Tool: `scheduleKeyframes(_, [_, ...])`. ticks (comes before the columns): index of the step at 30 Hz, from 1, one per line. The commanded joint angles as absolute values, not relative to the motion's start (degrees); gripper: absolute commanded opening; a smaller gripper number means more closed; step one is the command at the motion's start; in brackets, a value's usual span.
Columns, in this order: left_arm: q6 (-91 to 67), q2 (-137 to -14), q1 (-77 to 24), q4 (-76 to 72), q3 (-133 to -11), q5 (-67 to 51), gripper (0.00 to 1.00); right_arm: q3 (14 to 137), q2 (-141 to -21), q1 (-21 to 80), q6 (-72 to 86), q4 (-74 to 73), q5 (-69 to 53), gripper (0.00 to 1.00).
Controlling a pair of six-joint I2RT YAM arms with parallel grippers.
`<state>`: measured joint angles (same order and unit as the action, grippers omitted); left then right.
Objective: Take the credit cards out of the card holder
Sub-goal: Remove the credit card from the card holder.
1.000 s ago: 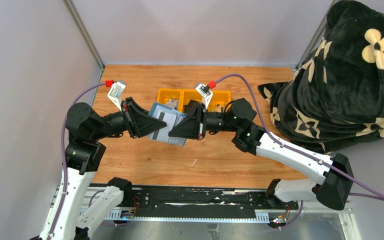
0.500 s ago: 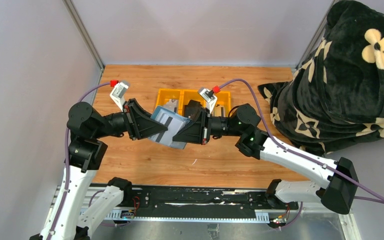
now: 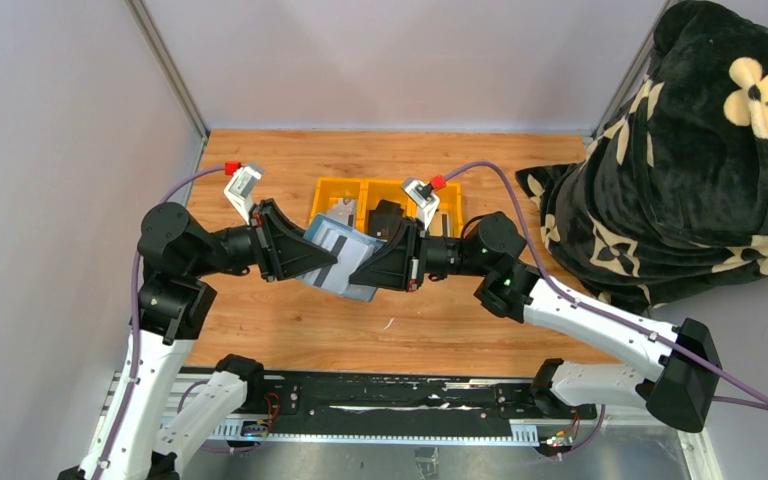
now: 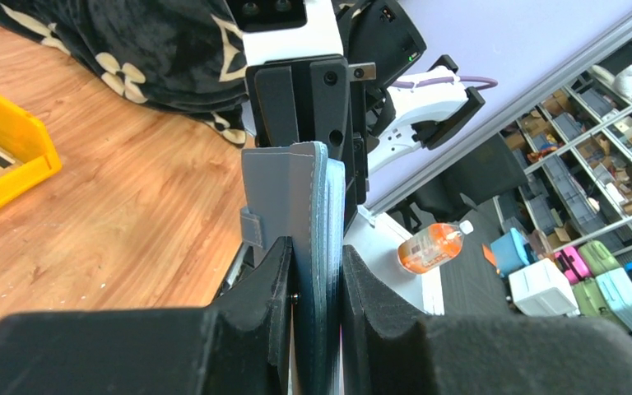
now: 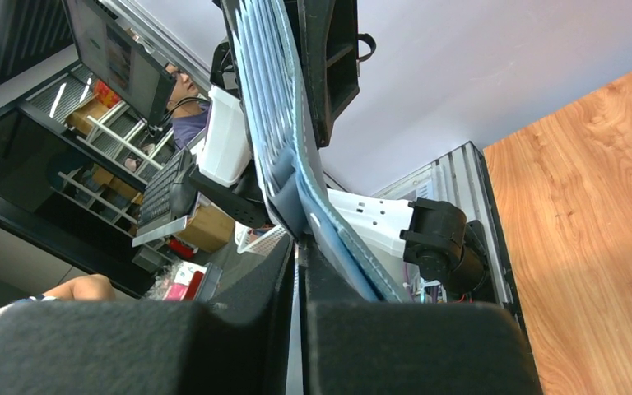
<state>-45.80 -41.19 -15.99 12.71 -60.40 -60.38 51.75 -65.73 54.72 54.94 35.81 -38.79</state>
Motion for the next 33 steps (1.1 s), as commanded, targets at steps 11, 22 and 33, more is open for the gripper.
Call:
scheduleKeyframes(11, [-45.7, -40.6, -16.3, 12.9, -63.0, -63.1, 0.04, 54.8, -67.7, 54.0, 57.8, 44.3, -38.8, 0.10])
scheduleKeyframes(22, [-44.4, -41.3, -16.3, 14.1, -64.7, -63.0, 0.14, 48.2, -62.5, 54.0, 57.3, 45.3, -37.7, 0.00])
scheduleKeyframes(33, [-44.6, -41.5, -16.3, 14.8, -66.0, -62.3, 0.18, 47.7, -61.5, 54.0, 56.7, 43.4, -37.4, 0.00])
